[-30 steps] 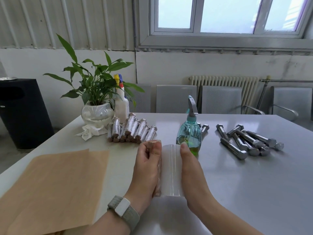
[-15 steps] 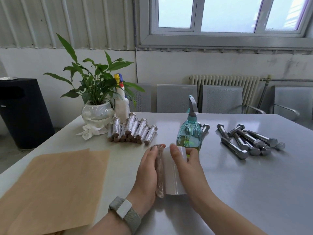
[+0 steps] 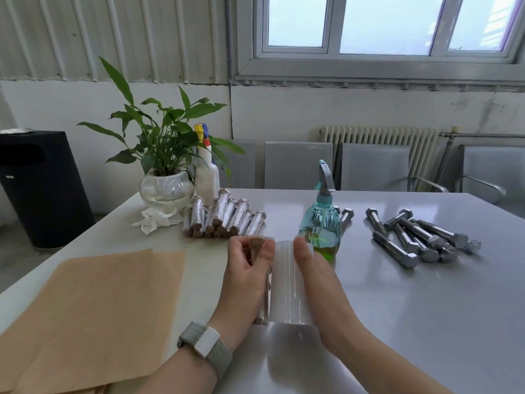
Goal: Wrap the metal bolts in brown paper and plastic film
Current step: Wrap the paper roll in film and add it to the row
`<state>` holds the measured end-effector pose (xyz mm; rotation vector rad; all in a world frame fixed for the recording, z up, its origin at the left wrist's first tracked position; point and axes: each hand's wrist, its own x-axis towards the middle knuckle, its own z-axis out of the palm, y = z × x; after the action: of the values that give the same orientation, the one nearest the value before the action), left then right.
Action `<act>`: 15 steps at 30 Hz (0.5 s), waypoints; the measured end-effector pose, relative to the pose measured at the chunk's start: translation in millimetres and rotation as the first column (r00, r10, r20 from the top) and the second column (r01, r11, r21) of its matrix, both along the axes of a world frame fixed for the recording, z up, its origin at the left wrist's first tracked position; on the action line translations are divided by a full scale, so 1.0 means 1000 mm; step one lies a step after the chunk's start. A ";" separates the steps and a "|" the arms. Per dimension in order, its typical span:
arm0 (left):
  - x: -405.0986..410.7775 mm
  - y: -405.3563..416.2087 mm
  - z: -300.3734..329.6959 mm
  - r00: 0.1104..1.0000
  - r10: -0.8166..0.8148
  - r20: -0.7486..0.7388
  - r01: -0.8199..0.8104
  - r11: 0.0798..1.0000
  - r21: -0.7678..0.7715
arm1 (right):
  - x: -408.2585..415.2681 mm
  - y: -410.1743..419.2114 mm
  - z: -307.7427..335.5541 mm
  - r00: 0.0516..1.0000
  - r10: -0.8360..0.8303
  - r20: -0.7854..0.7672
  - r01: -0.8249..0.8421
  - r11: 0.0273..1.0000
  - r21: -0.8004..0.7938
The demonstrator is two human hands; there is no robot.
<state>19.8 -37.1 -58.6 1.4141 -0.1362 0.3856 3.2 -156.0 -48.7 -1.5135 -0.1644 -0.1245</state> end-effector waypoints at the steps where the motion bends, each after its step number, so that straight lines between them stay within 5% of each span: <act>1: -0.001 0.000 0.001 0.998 -0.050 -0.026 0.047 0.996 -0.080 | -0.001 0.002 0.000 1.000 -0.027 -0.002 0.027 0.999 0.021; 4: -0.004 -0.001 0.000 0.961 -0.260 -0.097 0.214 0.918 -0.335 | -0.003 0.006 0.000 0.996 -0.085 0.031 0.085 0.996 0.016; 8: -0.005 -0.002 0.004 0.915 -0.377 -0.146 0.265 0.832 -0.487 | -0.001 0.000 -0.001 0.989 -0.132 0.069 0.138 0.984 -0.108; 15: 0.000 -0.004 0.003 0.924 -0.320 -0.208 0.228 0.899 -0.373 | 0.002 -0.003 0.001 1.000 0.002 -0.007 -0.003 0.998 -0.058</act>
<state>19.6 -40.9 -55.8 1.0673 -0.0462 -0.0224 4.9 -159.4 -47.9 -1.5713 -0.1658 -0.1132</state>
